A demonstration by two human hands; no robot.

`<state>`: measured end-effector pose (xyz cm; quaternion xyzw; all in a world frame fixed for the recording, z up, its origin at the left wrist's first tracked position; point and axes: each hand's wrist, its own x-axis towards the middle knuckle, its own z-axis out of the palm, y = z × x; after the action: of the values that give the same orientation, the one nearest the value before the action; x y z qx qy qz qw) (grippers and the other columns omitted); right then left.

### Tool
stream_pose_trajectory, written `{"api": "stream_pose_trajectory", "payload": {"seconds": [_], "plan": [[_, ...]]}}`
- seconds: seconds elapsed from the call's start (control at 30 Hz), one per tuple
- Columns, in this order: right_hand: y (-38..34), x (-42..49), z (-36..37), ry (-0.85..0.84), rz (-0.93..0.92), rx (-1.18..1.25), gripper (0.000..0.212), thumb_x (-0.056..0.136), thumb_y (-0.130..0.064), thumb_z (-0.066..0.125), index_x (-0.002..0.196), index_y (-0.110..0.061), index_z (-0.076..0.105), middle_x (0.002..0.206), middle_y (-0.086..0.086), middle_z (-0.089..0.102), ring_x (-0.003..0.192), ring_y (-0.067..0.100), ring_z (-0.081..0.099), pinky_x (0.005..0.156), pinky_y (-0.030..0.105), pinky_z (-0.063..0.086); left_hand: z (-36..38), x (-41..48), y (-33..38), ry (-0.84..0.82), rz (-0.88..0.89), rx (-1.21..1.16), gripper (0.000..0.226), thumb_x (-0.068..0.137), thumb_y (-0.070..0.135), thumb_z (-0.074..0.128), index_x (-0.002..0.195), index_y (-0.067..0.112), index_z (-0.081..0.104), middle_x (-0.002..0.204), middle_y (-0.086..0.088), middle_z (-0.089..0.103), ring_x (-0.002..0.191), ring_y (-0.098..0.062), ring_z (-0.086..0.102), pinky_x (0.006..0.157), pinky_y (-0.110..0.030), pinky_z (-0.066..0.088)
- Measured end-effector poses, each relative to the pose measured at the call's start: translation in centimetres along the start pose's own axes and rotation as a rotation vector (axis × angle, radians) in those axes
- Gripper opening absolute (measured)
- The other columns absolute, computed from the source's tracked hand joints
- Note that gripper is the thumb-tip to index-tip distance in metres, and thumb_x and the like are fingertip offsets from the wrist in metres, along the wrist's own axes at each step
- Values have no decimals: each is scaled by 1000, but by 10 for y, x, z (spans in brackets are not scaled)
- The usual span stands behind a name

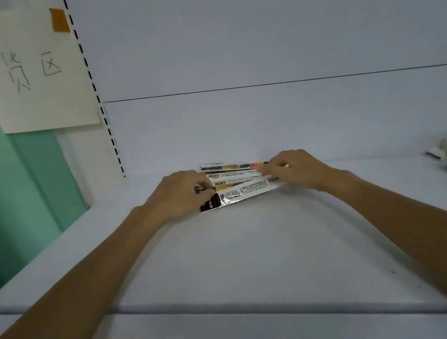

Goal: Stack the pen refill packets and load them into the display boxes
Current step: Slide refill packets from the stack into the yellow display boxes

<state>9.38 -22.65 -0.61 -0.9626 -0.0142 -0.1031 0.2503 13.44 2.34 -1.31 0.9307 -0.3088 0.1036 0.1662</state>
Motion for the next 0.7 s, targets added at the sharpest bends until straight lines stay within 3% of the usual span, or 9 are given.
{"api": "stream_pose_trajectory", "payload": {"seconds": [0.07, 0.13, 0.2, 0.27, 0.33, 0.43, 0.57, 0.63, 0.7], "plan": [[-5, 2, -1, 107, -24, 26, 50, 88, -50, 51, 88, -3, 68, 97, 13, 66, 93, 27, 60, 84, 37, 45, 3, -2, -3, 48, 19, -19, 17, 89, 33, 58, 96, 21, 66, 97, 7, 61, 96, -14, 55, 84, -28, 40], [-7, 8, 1, 142, -78, -45, 37, 90, -42, 53, 98, -9, 67, 112, 7, 63, 108, 24, 56, 96, 41, 42, 6, -2, -6, 79, 31, -25, 21, 85, 37, 62, 99, 21, 63, 104, 5, 57, 100, -16, 52, 86, -30, 40], [-9, 12, 6, 26, -85, -106, 43, 91, -44, 52, 126, -19, 55, 138, 1, 47, 130, 20, 39, 109, 41, 29, 8, -1, -10, 47, 30, -35, 42, 80, 40, 67, 116, 24, 55, 124, 3, 48, 115, -16, 43, 95, -32, 36], [-11, 14, 15, -106, -62, -140, 56, 90, -49, 50, 139, -24, 40, 147, -4, 37, 136, 19, 31, 112, 41, 24, 6, -1, -12, -39, 40, -56, 59, 79, 43, 68, 131, 26, 46, 140, 2, 37, 129, -16, 29, 106, -34, 29], [-15, 9, 20, -136, -97, -124, 56, 89, -49, 52, 138, -26, 41, 143, -6, 42, 131, 16, 37, 110, 40, 28, 2, -3, -16, -85, 40, -61, 56, 80, 45, 67, 130, 29, 48, 144, 3, 33, 134, -16, 22, 108, -34, 23], [-19, 3, 18, -116, -186, -188, 50, 86, -50, 55, 128, -24, 52, 133, -5, 50, 121, 17, 45, 104, 42, 35, -2, -10, -25, -107, 62, -129, 44, 78, 45, 68, 118, 31, 58, 136, 4, 40, 129, -13, 28, 102, -28, 25], [-22, -4, 13, -1, -292, -362, 59, 82, -56, 56, 132, -26, 50, 133, -3, 48, 123, 16, 40, 104, 38, 30, -5, -19, -30, -48, 92, -216, 41, 73, 48, 71, 109, 35, 58, 124, 13, 40, 116, -2, 29, 97, -20, 23], [-27, -10, 12, 92, -351, -309, 51, 82, -54, 58, 123, -24, 57, 121, -4, 55, 113, 13, 44, 98, 34, 34, -7, -22, -28, -36, 115, -225, 42, 67, 54, 73, 102, 40, 57, 120, 15, 42, 114, -2, 30, 98, -22, 26], [-34, -19, 12, 22, -346, -197, 44, 79, -55, 62, 111, -25, 63, 104, -8, 60, 98, 10, 52, 89, 32, 44, -7, -25, -23, -63, 138, -191, 47, 57, 68, 70, 95, 44, 58, 112, 18, 44, 111, -3, 32, 96, -23, 29]]}}
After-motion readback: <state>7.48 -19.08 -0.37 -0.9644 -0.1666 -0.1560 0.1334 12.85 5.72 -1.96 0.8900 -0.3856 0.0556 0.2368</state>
